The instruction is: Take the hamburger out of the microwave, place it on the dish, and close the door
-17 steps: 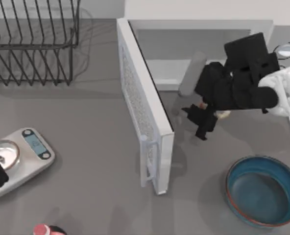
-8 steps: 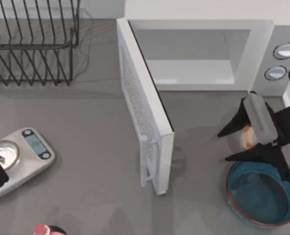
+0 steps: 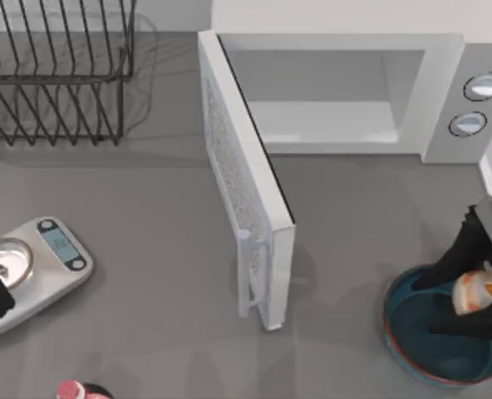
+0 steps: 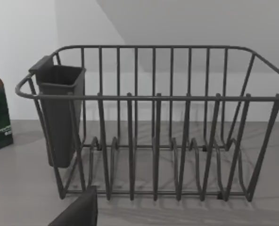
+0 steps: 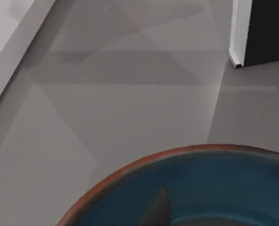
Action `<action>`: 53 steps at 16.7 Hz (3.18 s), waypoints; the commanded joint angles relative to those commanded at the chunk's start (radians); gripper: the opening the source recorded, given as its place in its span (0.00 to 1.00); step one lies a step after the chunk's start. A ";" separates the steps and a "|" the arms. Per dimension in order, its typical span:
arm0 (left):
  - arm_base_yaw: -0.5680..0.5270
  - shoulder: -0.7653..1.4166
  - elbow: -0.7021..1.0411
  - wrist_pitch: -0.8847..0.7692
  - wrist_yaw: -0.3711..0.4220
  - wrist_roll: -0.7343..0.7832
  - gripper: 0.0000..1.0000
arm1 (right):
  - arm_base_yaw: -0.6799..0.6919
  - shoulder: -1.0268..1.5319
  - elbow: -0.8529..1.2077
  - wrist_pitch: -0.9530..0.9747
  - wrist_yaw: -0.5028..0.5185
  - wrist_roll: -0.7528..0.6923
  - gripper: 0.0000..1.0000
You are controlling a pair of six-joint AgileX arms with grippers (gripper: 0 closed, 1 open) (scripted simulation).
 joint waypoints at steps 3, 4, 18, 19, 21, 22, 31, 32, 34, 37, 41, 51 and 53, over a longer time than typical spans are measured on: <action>0.000 0.000 0.000 0.000 0.000 0.000 1.00 | -0.001 0.000 0.000 -0.001 0.000 -0.001 0.00; 0.000 0.000 0.000 0.000 0.000 0.000 1.00 | -0.001 0.000 0.000 -0.001 0.000 -0.001 0.00; 0.000 0.000 0.000 0.000 0.000 0.000 1.00 | 0.115 0.000 -0.107 0.365 -0.045 0.260 0.00; 0.000 0.000 0.000 0.000 0.000 0.000 1.00 | 0.121 0.006 -0.116 0.384 -0.044 0.274 0.00; 0.000 0.000 0.000 0.000 0.000 0.000 1.00 | 0.125 0.015 -0.126 0.396 -0.041 0.284 0.00; 0.000 0.000 0.000 0.000 0.000 0.000 1.00 | 0.125 0.015 -0.126 0.396 -0.041 0.284 0.00; 0.000 0.000 0.000 0.000 0.000 0.000 1.00 | 0.125 0.015 -0.126 0.396 -0.041 0.284 0.53; 0.000 0.000 0.000 0.000 0.000 0.000 1.00 | 0.125 0.015 -0.126 0.396 -0.041 0.284 0.60; 0.000 0.000 0.000 0.000 0.000 0.000 1.00 | 0.125 0.015 -0.126 0.396 -0.041 0.284 0.75; 0.000 0.000 0.000 0.000 0.000 0.000 1.00 | 0.125 0.015 -0.126 0.396 -0.041 0.284 0.98; 0.000 0.000 0.000 0.000 0.000 0.000 1.00 | 0.125 0.015 -0.126 0.396 -0.041 0.284 1.00; 0.000 0.000 0.000 0.000 0.000 0.000 1.00 | 0.082 -0.138 -0.166 0.388 0.006 0.349 1.00; 0.000 0.000 0.000 0.000 0.000 0.000 1.00 | 0.075 -0.255 -0.225 0.433 0.063 0.454 1.00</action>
